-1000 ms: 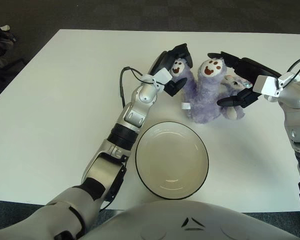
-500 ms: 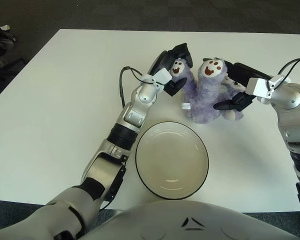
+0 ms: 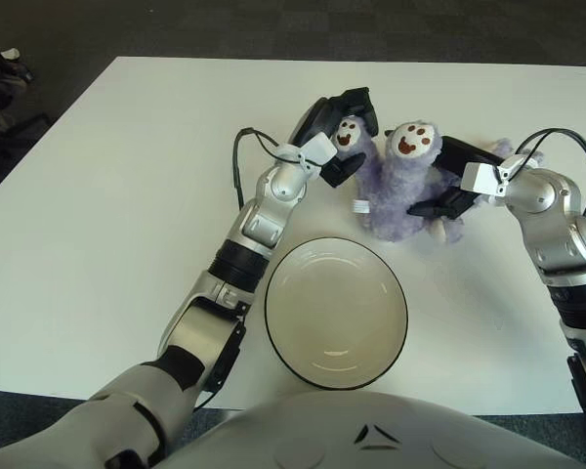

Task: Put the doll into the plate.

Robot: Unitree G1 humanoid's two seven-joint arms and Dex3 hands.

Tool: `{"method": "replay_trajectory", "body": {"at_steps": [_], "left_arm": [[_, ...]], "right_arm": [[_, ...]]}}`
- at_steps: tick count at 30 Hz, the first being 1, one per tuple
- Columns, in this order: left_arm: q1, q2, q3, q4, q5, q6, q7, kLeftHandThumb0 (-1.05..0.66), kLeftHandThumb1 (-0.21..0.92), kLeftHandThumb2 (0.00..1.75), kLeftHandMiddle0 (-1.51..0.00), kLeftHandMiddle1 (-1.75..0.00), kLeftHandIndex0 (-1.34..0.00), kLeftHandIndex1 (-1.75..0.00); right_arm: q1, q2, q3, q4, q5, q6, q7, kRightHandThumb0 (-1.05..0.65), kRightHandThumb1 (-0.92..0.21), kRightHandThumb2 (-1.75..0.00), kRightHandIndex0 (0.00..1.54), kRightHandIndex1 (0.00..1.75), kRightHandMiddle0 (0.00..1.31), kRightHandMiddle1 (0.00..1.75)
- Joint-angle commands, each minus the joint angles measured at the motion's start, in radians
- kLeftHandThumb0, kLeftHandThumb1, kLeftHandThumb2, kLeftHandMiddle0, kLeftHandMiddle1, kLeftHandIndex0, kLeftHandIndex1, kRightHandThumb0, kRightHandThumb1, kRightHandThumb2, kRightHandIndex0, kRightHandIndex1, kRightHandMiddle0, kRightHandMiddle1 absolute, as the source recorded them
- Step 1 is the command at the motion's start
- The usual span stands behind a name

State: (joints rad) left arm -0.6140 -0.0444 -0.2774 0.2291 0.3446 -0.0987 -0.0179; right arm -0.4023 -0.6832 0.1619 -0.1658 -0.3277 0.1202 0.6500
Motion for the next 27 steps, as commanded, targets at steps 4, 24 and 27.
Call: {"method": "replay_trajectory", "body": {"at_steps": [4,24,27], "left_arm": [[-0.014,-0.009,0.001,-0.014,0.001,0.019,0.005,0.0,-0.09,1.75,-0.91,-1.75,-0.72,-1.68],[-0.015,-0.022,0.0,-0.043,0.013,0.043,0.016,0.0,-0.06,1.75,-0.89,-1.74,-0.67,-1.75],[-0.015,-0.021,0.0,-0.046,0.015,0.045,0.013,0.0,-0.06,1.75,-0.89,-1.74,-0.67,-1.75]], "right_arm": [[-0.002,0.013,0.024,0.053,-0.012,-0.046,-0.016,-0.82,-0.34,-0.8,0.01,0.53,0.0,0.72],[-0.046,-0.015,0.061,0.219,0.009,-0.265,0.029,-0.82,-0.38,-0.78,0.0,0.22,0.0,0.47],[-0.057,-0.024,0.068,0.217,0.007,-0.255,0.069,-0.8,-0.38,-0.79,0.0,0.15,0.0,0.4]]}}
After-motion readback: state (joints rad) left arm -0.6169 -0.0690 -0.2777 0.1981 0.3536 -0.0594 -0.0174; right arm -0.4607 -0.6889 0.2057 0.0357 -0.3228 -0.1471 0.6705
